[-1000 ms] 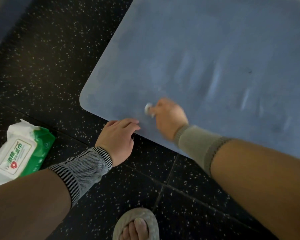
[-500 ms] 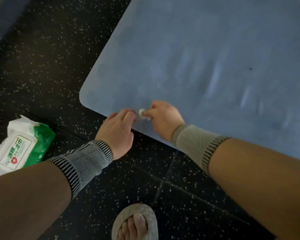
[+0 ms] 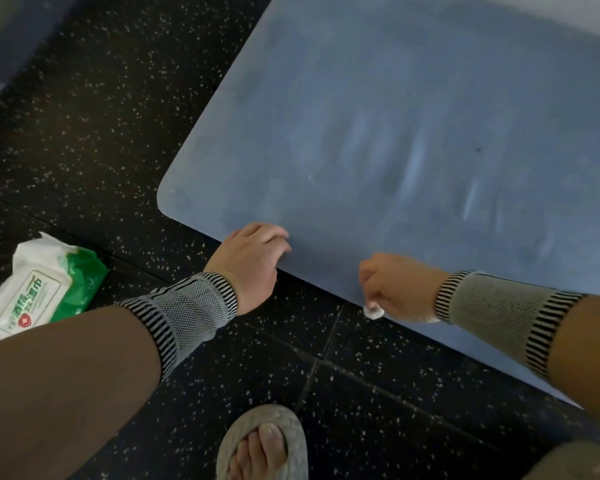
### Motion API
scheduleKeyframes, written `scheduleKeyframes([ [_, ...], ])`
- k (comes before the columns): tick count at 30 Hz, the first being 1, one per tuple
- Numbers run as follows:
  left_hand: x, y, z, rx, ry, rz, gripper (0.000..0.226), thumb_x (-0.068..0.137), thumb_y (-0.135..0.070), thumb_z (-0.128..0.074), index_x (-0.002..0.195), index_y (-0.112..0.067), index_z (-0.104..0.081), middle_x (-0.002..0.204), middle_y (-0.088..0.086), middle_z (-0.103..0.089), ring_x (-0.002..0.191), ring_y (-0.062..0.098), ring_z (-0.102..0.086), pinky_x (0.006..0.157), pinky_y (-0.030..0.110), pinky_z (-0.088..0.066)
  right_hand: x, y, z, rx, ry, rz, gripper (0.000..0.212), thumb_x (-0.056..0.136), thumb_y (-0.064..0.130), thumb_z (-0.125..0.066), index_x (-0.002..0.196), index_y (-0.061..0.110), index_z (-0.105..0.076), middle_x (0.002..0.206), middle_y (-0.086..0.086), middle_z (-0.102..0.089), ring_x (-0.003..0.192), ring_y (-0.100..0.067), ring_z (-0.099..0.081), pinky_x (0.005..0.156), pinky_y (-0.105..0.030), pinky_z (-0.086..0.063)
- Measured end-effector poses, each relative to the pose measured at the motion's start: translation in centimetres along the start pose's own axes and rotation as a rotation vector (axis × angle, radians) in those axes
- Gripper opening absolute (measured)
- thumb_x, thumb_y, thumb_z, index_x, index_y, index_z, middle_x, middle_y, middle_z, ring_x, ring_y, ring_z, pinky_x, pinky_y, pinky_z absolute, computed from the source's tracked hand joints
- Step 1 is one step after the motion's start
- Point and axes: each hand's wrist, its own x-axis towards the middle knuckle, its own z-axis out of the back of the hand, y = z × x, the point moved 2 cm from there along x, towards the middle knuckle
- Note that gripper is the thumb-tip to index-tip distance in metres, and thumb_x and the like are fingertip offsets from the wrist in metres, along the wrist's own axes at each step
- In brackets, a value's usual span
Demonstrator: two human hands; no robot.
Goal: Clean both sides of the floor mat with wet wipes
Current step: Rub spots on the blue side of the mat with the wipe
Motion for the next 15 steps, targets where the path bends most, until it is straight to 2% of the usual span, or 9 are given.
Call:
scheduleKeyframes([
  [2,0.5,-0.2,0.1,0.006,0.014,-0.005,0.04,0.093,-0.014,-0.051,0.132,-0.017,-0.055,0.141,-0.005,-0.044,0.132,0.014,-0.036,0.111,0.031,-0.031,0.1,-0.8,1.2,0.003,-0.08,-0.069,0.027,0.096,0.02,-0.045,0.104,0.025,-0.071,0.109,0.005,-0.052,0.104,-0.016,-0.051,0.093,-0.032,-0.043],
  [4,1.3,-0.5,0.2,0.023,0.033,0.003,0.045,0.093,-0.015,-0.049,0.139,-0.017,-0.047,0.147,-0.004,-0.037,0.137,0.015,-0.03,0.113,0.032,-0.029,1.7,-2.6,3.4,0.104,-0.381,-0.269,0.031,0.096,0.017,-0.043,0.111,0.024,-0.069,0.111,-0.004,-0.054,0.104,-0.025,-0.055,0.091,-0.034,-0.043],
  [6,2.2,-0.6,0.4,0.02,0.04,0.03,0.05,0.094,-0.016,-0.049,0.143,-0.017,-0.04,0.152,-0.003,-0.03,0.14,0.016,-0.024,0.114,0.033,-0.027,3.9,-4.7,5.4,0.308,-0.678,-0.496,0.03,0.095,0.016,-0.045,0.112,0.02,-0.069,0.111,-0.012,-0.055,0.101,-0.031,-0.056,0.088,-0.034,-0.044],
  [8,2.8,-0.5,0.7,0.009,0.043,0.063,0.053,0.094,-0.017,-0.048,0.146,-0.017,-0.035,0.155,-0.003,-0.026,0.142,0.017,-0.022,0.115,0.034,-0.026,5.7,-5.1,5.5,0.357,-0.738,-0.615,0.029,0.095,0.017,-0.046,0.114,0.018,-0.068,0.111,-0.014,-0.054,0.1,-0.033,-0.056,0.083,-0.031,-0.043],
  [10,3.1,-0.1,0.8,0.011,0.044,0.081,0.055,0.094,-0.018,-0.049,0.147,-0.017,-0.034,0.156,-0.002,-0.025,0.142,0.018,-0.024,0.115,0.034,-0.026,6.7,-3.4,4.0,0.338,-0.717,-0.561,0.027,0.094,0.015,-0.047,0.113,0.017,-0.067,0.109,-0.013,-0.054,0.097,-0.033,-0.055,0.077,-0.028,-0.039],
  [13,3.4,0.5,0.9,0.012,0.062,0.103,0.056,0.093,-0.018,-0.051,0.147,-0.017,-0.035,0.157,-0.002,-0.024,0.141,0.02,-0.028,0.113,0.037,-0.028,6.1,0.7,1.3,0.283,-0.622,-0.231,0.024,0.096,0.02,-0.046,0.109,0.016,-0.066,0.104,-0.01,-0.056,0.094,-0.029,-0.055,0.082,-0.032,-0.046],
  [15,4.0,0.4,1.0,0.027,0.062,0.107,0.057,0.092,-0.018,-0.051,0.147,-0.016,-0.035,0.158,-0.001,-0.022,0.14,0.021,-0.029,0.112,0.038,-0.03,5.3,1.3,0.9,0.294,-0.555,-0.129,0.028,0.097,0.027,-0.045,0.11,0.012,-0.064,0.105,-0.007,-0.054,0.093,-0.026,-0.054,0.083,-0.034,-0.047],
])
